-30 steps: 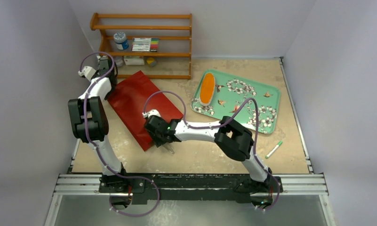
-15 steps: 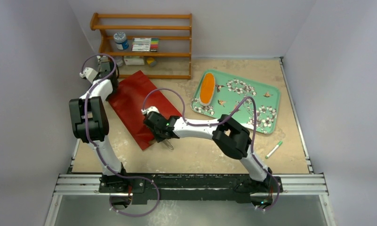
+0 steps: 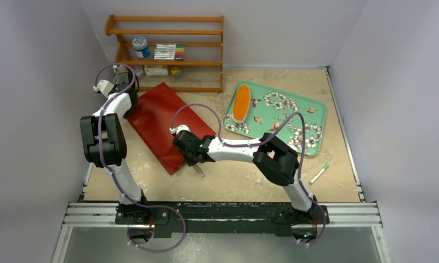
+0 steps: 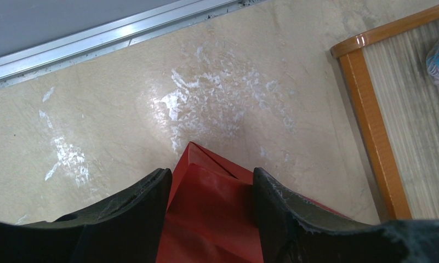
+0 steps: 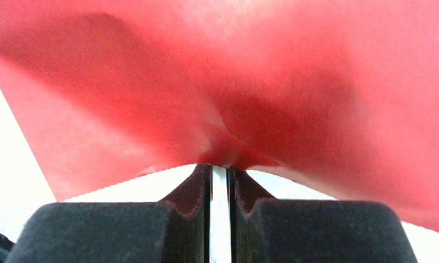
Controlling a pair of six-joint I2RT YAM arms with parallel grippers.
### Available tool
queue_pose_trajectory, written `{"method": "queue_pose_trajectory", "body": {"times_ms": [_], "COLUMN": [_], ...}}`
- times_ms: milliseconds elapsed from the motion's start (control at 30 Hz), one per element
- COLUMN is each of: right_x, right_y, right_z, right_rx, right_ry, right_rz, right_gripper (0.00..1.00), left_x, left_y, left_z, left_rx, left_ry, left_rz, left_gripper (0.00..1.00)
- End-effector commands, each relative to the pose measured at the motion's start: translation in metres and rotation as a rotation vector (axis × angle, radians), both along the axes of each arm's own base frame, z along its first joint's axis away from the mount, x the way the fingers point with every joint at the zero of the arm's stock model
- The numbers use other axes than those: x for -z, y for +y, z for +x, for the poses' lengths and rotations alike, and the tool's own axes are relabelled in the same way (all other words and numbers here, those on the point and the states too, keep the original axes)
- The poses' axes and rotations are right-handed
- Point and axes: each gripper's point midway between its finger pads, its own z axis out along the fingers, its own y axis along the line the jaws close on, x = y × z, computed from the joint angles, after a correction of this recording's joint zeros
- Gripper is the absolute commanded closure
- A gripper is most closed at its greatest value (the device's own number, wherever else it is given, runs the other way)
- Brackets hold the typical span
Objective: Take the fake bread out of the paper bag
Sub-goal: Take out the fake bread from the paper bag.
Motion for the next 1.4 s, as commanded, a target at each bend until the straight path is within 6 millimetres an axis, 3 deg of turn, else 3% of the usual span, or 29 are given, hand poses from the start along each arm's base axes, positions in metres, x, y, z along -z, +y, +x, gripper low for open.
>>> {"method": "queue_pose_trajectory", "body": {"times_ms": [0,367,500,800,1100,1233,1367], "right_x": [-0.029,-0.038,-0.035,-0.056,-0.076,-0.092,-0.121], "right_y": [-0.028,-0.070,-0.089,-0.119,-0.171,-0.193,-0.204], "right_z": [0.005,-0.033,-0.056,-0.112,-0.171,-0.179,-0.166], "right_rx": [0.064,0.047,0.039,0.000,0.054,0.131,0.249], "right_ry": [-0.020,0.037,0.069,0.109,0.189,0.190,0.134], "right_rz": [-0.004,-0.049,-0.068,-0.054,-0.046,-0.029,0.040], "right_gripper": [0.98,0.98,0.99,0.99,0.99,0.99,0.98], "left_x": [-0.017,-0.031,-0.036,-0.046,-0.050,-0.046,-0.038], "left_y": [-0.012,-0.013,-0.014,-0.013,-0.013,-0.014,-0.015], "left_z": [-0.003,0.002,0.004,0.008,0.017,0.020,0.018], "left_rx": [0.018,-0.003,-0.004,-0.006,-0.003,-0.001,-0.001], "left_ry": [-0.007,-0.059,-0.075,-0.095,-0.102,-0.099,-0.093], "left_rz": [-0.022,-0.042,-0.047,-0.047,-0.049,-0.055,-0.064], "left_gripper": [0.44,0.44,0.44,0.44,0.44,0.44,0.44]}}
